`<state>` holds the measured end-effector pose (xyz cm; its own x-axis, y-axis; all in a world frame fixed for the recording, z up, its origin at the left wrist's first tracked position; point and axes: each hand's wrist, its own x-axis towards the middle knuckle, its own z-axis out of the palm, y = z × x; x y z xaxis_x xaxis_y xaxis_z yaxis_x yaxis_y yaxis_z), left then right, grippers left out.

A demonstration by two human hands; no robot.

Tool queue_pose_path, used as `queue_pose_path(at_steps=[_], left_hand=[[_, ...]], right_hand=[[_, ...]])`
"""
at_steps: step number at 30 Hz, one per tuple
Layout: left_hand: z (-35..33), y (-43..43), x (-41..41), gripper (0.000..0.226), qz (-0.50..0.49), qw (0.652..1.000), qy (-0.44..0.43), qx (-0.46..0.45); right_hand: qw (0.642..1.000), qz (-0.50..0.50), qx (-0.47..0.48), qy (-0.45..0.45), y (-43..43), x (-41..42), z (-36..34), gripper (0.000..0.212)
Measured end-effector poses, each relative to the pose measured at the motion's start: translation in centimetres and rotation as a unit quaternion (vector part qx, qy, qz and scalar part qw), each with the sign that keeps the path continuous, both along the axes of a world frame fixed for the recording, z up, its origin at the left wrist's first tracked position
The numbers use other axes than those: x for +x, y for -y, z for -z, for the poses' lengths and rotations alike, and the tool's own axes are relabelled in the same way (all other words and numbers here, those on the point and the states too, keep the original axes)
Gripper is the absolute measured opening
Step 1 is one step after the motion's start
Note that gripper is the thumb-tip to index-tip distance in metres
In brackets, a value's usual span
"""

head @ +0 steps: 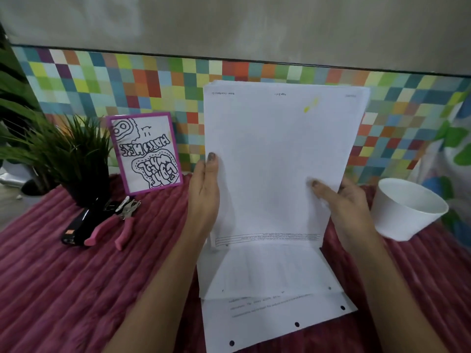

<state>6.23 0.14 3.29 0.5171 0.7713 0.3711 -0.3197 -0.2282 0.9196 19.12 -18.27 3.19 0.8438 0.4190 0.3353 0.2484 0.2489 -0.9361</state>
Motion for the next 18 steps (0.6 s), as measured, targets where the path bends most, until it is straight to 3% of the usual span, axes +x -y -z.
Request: queue_pose_path(at_steps=[7, 10, 13, 14, 15, 17, 18], left_hand=[[-0.2, 0.7, 0.4, 0.038, -0.022, 0.998, 0.04, 0.048], [0.8, 0.2, 0.9, 0.046, 0.005, 0.998, -0.033, 0.052], [2.1, -1.0, 0.9, 0.049, 0.031, 0.981, -0.175, 0.077], [2.4, -1.4, 0.5, 0.051, 0.021, 0.96, -0.258, 0.108], [2.9, -1.8, 0.0, 0.06, -0.013, 0.918, -0.365, 0.158], [3.7, -2.3, -1.2, 0.096, -0.081, 0.793, -0.559, 0.227], [3.6, -2.3, -1.7, 0.109, -0.089, 0.764, -0.601, 0.217]], right_hand=[[0.999, 0.018, 0.051, 0.009, 0.7, -0.2, -0.6, 0.023], [0.999, 0.023, -0.023, 0.017, 0.4, 0.0, 0.2, 0.02], [0.992, 0.102, -0.05, 0.048, -0.4, -0.3, 0.9, 0.018], [0.988, 0.132, -0.043, 0.061, -0.5, -0.5, 0.9, 0.019], [0.984, 0.162, -0.03, 0.072, -0.5, -0.7, 0.7, 0.02], [0.973, 0.215, 0.006, 0.084, -0.1, -0.4, 0.1, 0.022], [0.966, 0.242, 0.016, 0.089, 0.3, -0.2, -0.1, 0.024]])
